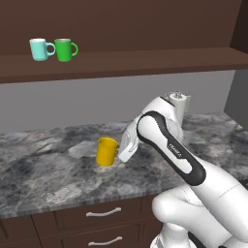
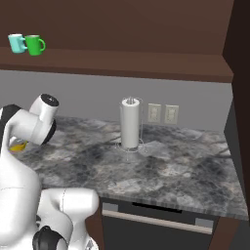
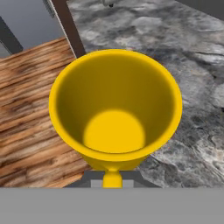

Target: Pick the mug on the counter and place it in the cabinet with the handle facing the right, like the mugs already inside.

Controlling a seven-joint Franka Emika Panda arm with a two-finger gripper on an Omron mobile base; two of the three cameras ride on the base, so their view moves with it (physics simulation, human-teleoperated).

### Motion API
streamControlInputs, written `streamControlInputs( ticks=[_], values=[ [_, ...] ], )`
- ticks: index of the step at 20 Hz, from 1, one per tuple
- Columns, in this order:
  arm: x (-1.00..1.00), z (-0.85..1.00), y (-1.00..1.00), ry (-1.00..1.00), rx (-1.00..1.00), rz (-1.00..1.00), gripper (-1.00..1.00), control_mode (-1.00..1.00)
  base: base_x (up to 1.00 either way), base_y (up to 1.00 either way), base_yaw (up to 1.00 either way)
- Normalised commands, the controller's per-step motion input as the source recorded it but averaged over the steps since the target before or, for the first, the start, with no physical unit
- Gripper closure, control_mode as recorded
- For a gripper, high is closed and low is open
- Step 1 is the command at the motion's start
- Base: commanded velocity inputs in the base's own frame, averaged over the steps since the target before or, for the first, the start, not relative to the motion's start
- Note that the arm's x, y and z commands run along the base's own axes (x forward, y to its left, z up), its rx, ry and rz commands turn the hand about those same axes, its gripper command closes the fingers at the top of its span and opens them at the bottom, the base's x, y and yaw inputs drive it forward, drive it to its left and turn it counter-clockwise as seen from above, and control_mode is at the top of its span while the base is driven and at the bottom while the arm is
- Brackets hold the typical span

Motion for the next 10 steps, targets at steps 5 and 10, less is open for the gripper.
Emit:
streamControlInputs(
  ticks=[5,10],
  values=[
    [-0.42,0.37,0.02,-0.02,0.0,0.05,1.0,-1.0,0.0,0.0,0.0],
    [-0.3,0.49,0.0,0.0,0.02,0.01,1.0,-1.0,0.0,0.0,0.0]
  ],
)
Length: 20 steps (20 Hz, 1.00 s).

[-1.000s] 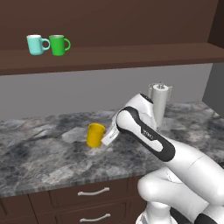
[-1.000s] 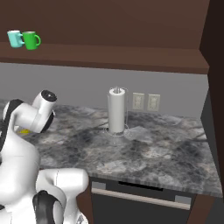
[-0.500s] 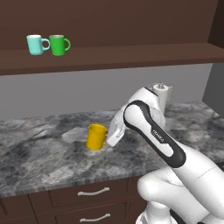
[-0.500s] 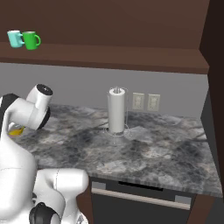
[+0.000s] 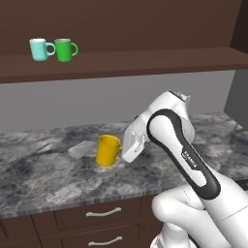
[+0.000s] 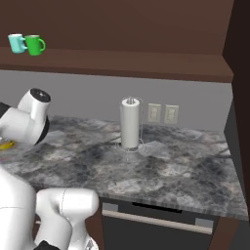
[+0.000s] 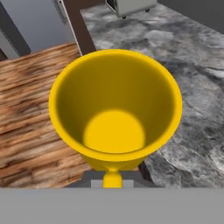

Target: Pick the mug on the counter and place it in the cabinet with the handle facing the right, like the mugs already inside.

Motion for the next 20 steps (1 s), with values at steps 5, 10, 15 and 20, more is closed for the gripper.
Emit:
streamControlInputs(
  ticks=[5,10,15,20],
  values=[
    [-0.06,0.71,-0.01,-0.01,0.02,0.03,1.0,-1.0,0.0,0.0,0.0],
    [0.06,0.8,-0.02,0.01,0.0,0.02,1.0,-1.0,0.0,0.0,0.0],
    [0.16,0.67,-0.01,0.02,-0.1,0.07,1.0,-1.0,0.0,0.0,0.0],
    [0.18,0.42,0.0,-0.05,0.05,0.0,1.0,-1.0,0.0,0.0,0.0]
  ],
)
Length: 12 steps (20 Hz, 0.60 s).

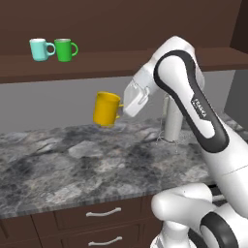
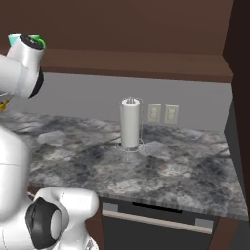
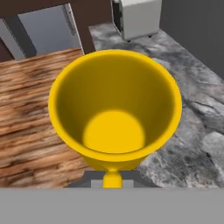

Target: Pick the mug on the counter and place it in the cabinet with the handle facing the right, like the mugs already inside.

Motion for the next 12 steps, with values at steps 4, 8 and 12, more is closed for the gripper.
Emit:
streamControlInputs(
  ticks=[4,8,12],
  values=[
    [0.11,0.0,-0.09,-0.1,0.26,0.0,1.0,-1.0,0.0,0.0,0.0],
    [0.0,0.26,-0.07,-0.03,0.2,0.0,1.0,-1.0,0.0,0.0,0.0],
    [0.09,0.52,-0.07,-0.01,0.09,0.0,1.0,-1.0,0.0,0.0,0.0]
  ],
)
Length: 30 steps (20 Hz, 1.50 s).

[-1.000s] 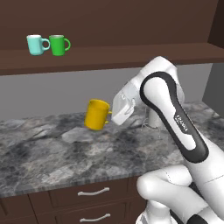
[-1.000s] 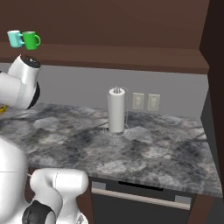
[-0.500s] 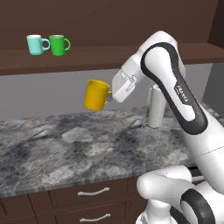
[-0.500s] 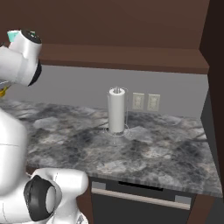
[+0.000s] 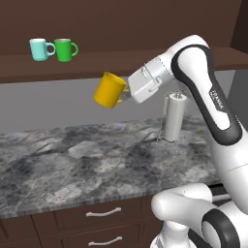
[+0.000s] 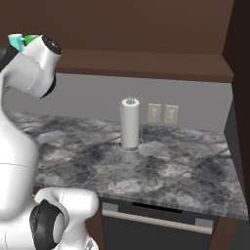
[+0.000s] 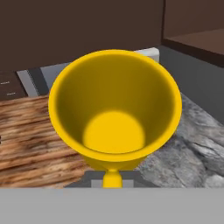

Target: Pick the mug on the counter and place it in the cabinet with the handle facing the right, like the mugs already inside.

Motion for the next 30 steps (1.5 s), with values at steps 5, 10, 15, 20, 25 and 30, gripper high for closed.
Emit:
streamControlInputs(
  ticks=[5,10,15,20,25,30],
  values=[
    [0.25,0.33,-0.13,0.01,0.06,0.0,1.0,-1.0,0.0,0.0,0.0],
    [0.39,0.18,-0.17,0.02,0.0,0.0,1.0,-1.0,0.0,0.0,0.0],
    [0.52,0.16,-0.1,0.01,0.0,0.0,1.0,-1.0,0.0,0.0,0.0],
    [0.34,0.29,-0.01,-0.01,0.03,0.0,1.0,-1.0,0.0,0.0,0.0],
    [0.47,-0.01,-0.07,-0.06,-0.01,0.0,1.0,-1.0,0.0,0.0,0.0],
    [0.55,0.0,-0.06,-0.01,-0.01,0.0,1.0,-1.0,0.0,0.0,0.0]
  ],
)
